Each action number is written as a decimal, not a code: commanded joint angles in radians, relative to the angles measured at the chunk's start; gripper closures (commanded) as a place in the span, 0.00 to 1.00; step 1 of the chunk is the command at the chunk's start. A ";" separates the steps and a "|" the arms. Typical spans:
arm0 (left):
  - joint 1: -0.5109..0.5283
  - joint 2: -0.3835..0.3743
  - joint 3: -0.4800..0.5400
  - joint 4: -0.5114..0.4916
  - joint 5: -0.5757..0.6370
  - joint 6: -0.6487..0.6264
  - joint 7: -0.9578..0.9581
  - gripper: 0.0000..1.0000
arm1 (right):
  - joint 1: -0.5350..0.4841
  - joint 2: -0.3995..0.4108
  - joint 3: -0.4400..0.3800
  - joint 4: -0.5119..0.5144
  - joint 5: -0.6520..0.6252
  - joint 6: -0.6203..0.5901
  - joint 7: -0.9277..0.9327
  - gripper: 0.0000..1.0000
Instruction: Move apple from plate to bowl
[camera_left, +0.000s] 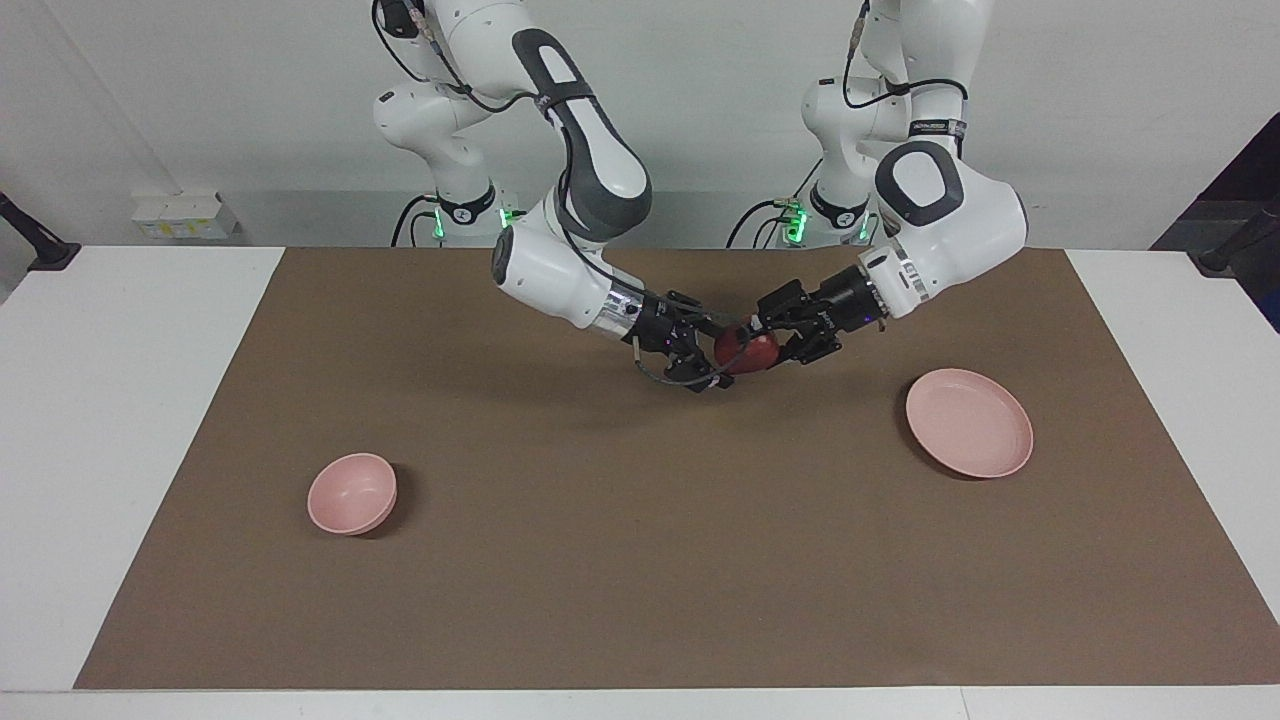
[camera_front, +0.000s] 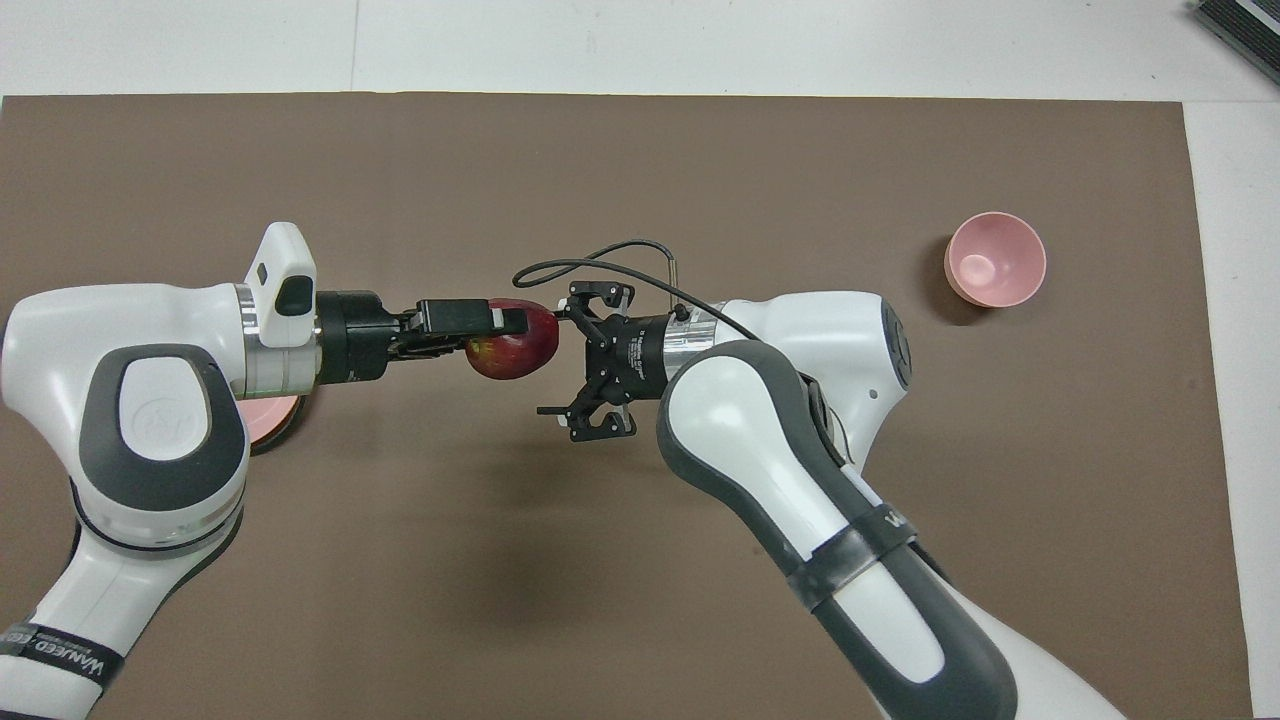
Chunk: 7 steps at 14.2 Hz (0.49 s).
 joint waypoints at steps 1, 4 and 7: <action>-0.026 -0.028 0.011 -0.050 -0.019 0.007 0.005 1.00 | -0.033 -0.005 0.009 0.007 0.034 -0.049 -0.064 0.00; -0.055 -0.028 0.009 -0.050 -0.019 0.021 -0.017 1.00 | -0.029 -0.010 0.011 0.008 0.064 -0.059 -0.064 0.00; -0.092 -0.028 0.011 -0.047 -0.018 0.027 -0.048 1.00 | -0.021 -0.010 0.009 0.008 0.112 -0.050 -0.071 0.21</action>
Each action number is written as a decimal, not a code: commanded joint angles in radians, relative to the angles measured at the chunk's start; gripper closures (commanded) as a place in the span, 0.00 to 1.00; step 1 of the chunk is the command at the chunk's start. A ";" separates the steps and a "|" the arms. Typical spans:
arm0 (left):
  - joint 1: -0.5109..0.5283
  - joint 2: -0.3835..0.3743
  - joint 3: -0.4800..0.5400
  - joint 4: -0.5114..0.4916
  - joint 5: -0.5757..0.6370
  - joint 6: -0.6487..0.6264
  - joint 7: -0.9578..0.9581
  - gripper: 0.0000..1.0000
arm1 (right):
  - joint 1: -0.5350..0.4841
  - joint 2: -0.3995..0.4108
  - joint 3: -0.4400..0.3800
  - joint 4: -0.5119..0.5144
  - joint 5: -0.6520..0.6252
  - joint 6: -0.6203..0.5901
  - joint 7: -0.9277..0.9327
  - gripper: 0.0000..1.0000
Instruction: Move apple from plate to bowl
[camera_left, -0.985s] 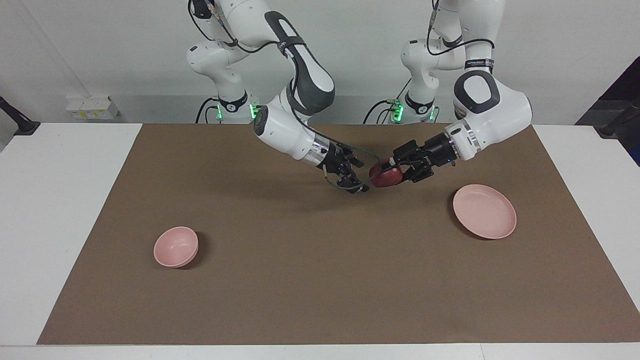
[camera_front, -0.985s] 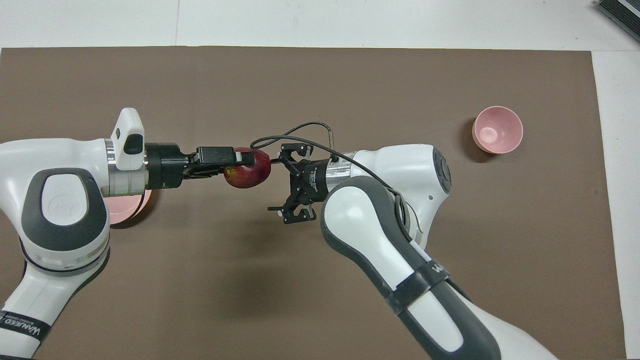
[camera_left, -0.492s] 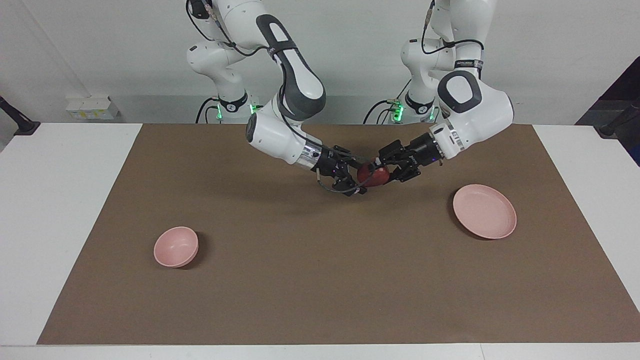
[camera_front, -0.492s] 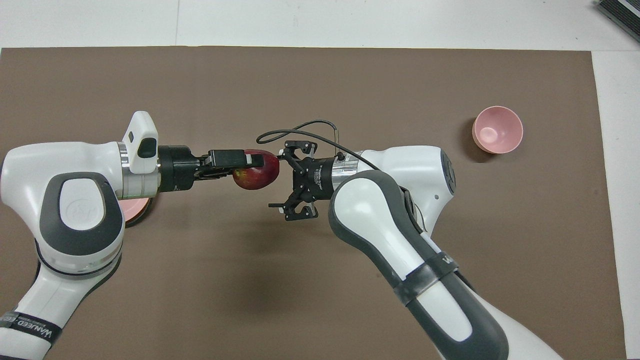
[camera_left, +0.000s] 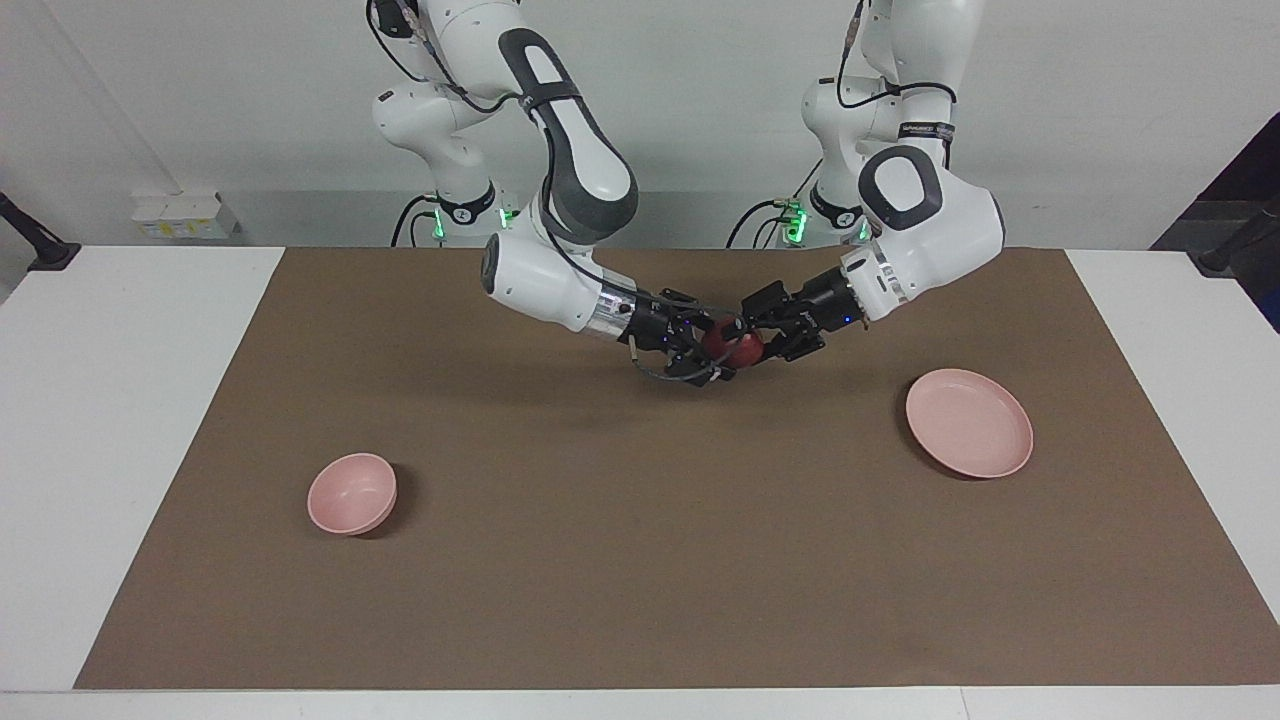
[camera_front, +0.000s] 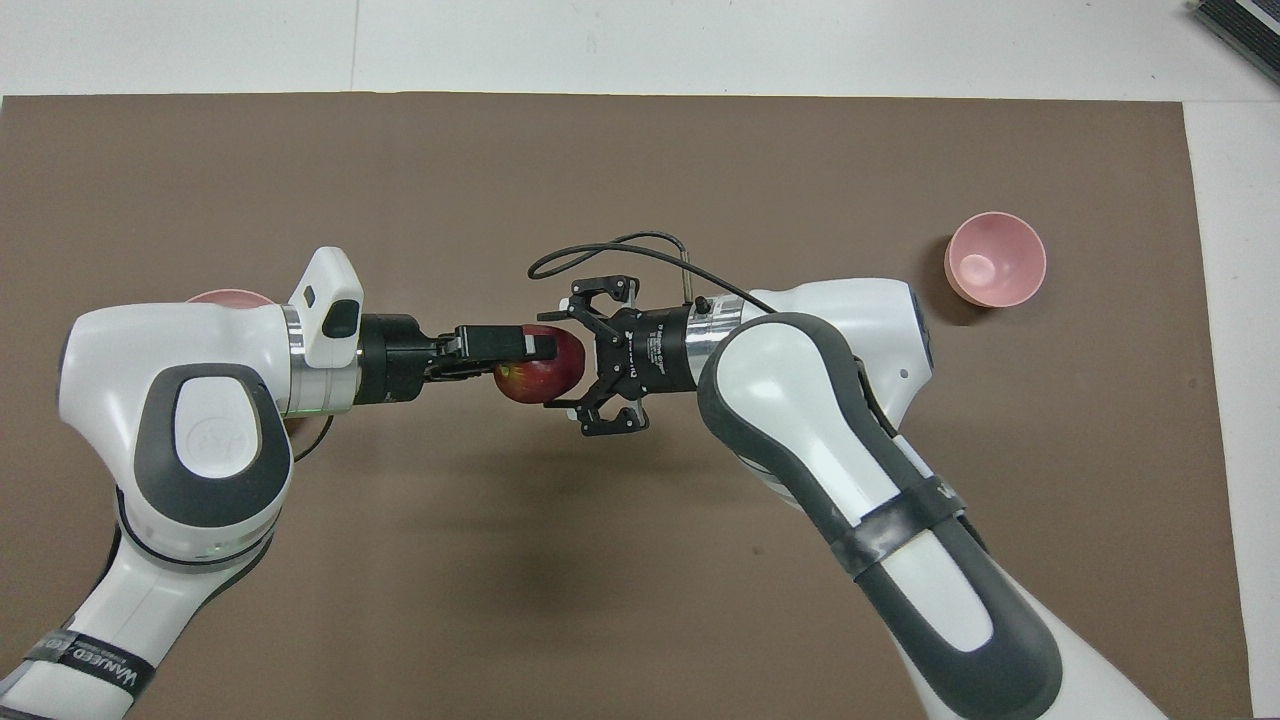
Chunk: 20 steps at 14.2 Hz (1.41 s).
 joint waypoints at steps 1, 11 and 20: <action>-0.060 -0.026 0.005 -0.026 -0.018 -0.003 -0.039 1.00 | -0.005 -0.008 0.009 0.009 0.060 0.012 -0.041 0.53; -0.058 -0.021 0.005 0.003 0.065 -0.005 -0.064 0.00 | -0.009 -0.008 0.007 0.015 0.044 0.014 -0.058 1.00; 0.029 -0.018 0.013 0.076 0.580 -0.026 -0.163 0.00 | -0.084 -0.014 -0.001 0.021 -0.277 0.012 -0.092 1.00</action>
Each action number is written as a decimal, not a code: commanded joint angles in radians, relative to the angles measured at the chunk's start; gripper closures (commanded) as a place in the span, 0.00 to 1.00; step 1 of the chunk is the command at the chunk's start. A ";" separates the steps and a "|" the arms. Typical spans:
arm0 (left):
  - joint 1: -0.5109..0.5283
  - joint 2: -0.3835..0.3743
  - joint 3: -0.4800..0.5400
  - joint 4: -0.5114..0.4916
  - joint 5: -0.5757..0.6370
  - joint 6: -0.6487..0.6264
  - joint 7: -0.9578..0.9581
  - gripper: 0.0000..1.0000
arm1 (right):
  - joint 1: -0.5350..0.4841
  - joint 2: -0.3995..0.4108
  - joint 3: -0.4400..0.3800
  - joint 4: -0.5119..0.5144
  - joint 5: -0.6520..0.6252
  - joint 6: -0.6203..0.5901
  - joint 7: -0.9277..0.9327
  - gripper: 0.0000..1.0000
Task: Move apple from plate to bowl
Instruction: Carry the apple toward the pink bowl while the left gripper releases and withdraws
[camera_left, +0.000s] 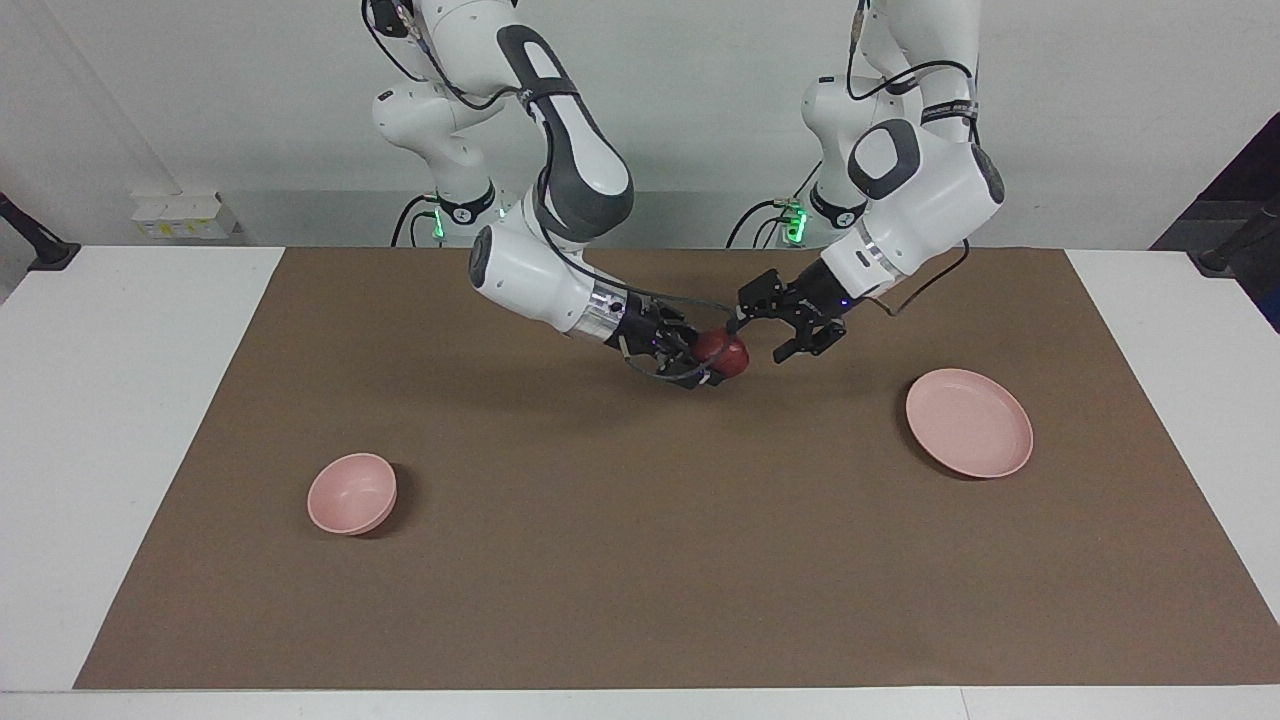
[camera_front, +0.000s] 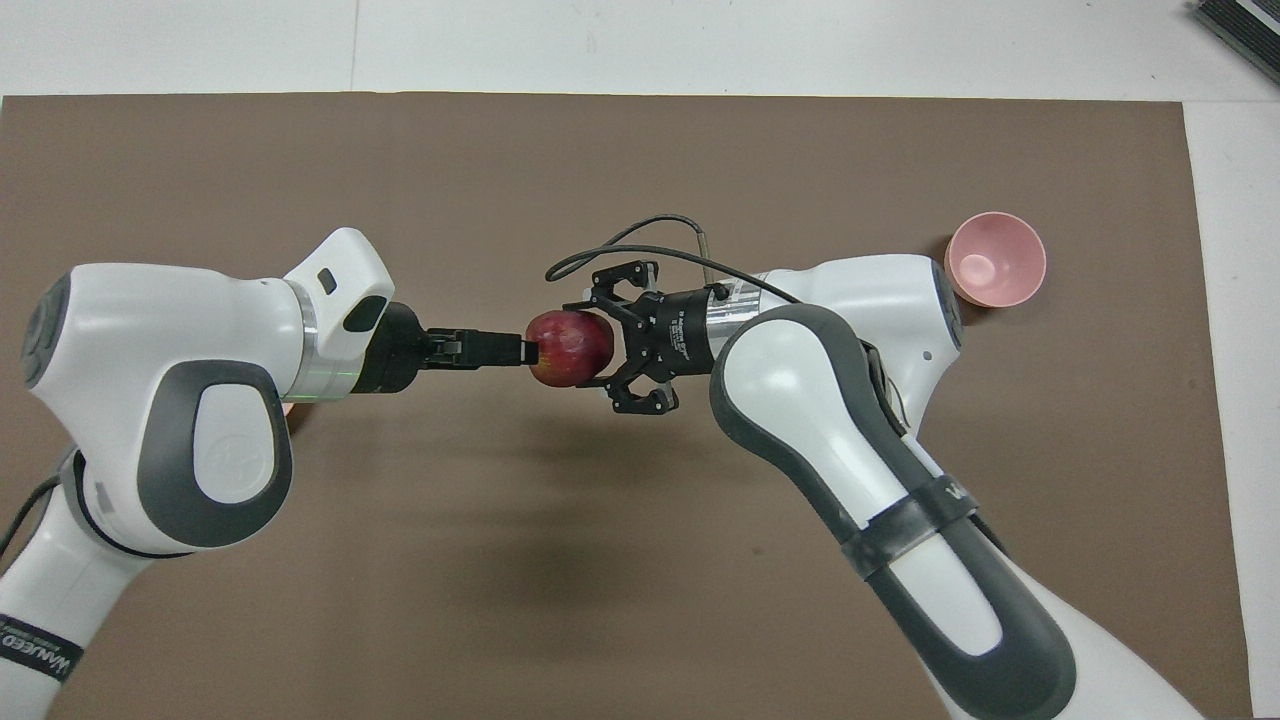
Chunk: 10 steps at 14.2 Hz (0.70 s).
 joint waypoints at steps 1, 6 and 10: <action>0.053 0.002 0.002 0.007 0.172 -0.029 -0.005 0.00 | -0.055 -0.011 0.006 0.003 -0.128 -0.002 -0.081 1.00; 0.143 0.012 0.002 0.037 0.578 -0.054 -0.001 0.00 | -0.174 -0.034 0.001 0.015 -0.315 -0.045 -0.149 1.00; 0.185 0.009 0.002 0.218 0.683 -0.249 -0.001 0.00 | -0.279 -0.034 0.001 0.030 -0.488 -0.117 -0.333 1.00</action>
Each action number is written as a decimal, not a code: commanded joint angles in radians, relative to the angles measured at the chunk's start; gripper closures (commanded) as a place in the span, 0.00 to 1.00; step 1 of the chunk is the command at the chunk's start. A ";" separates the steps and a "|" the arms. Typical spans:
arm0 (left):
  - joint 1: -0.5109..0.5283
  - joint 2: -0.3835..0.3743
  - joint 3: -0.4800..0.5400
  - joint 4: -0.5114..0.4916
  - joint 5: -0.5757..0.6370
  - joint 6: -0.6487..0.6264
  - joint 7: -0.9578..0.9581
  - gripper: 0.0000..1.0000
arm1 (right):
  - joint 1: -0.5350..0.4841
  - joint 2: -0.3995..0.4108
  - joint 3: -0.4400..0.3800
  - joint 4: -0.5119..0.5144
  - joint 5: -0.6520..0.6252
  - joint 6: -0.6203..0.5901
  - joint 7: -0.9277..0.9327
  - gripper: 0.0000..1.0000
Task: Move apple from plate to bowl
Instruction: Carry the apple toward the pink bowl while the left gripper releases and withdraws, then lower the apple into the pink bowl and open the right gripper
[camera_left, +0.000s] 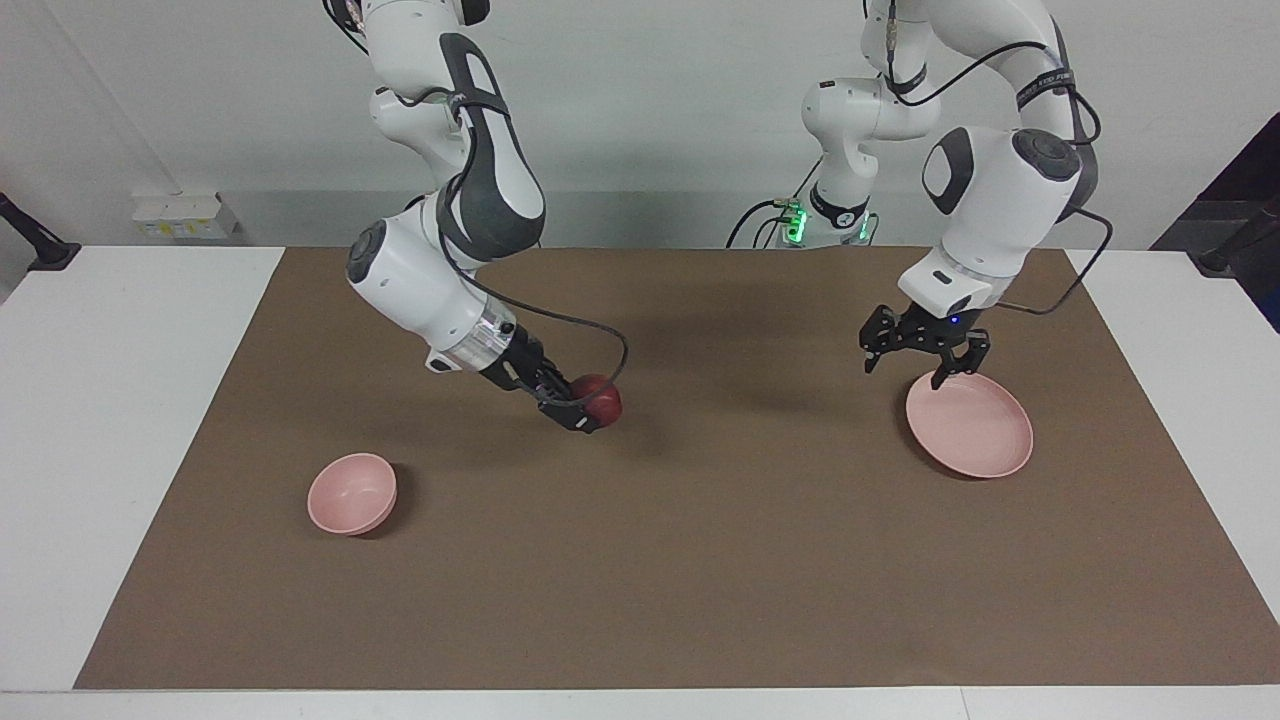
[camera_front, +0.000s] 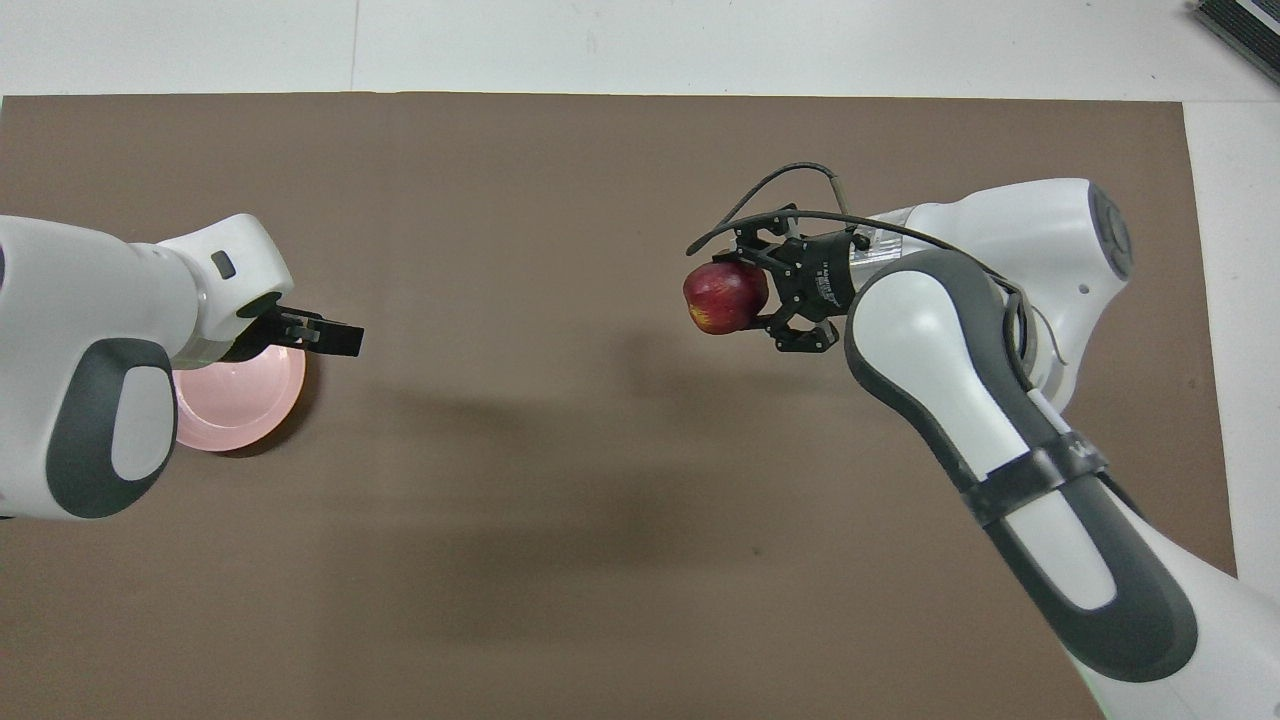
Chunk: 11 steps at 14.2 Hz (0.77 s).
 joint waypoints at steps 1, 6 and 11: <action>0.022 0.004 -0.008 0.182 0.084 -0.205 -0.002 0.00 | -0.071 -0.007 0.007 0.003 -0.067 -0.033 -0.143 1.00; 0.035 0.005 0.007 0.417 0.101 -0.461 0.008 0.00 | -0.168 0.004 0.007 0.003 -0.317 -0.007 -0.419 1.00; 0.046 0.005 0.016 0.479 0.096 -0.560 0.013 0.00 | -0.266 0.014 0.007 -0.012 -0.547 0.103 -0.641 1.00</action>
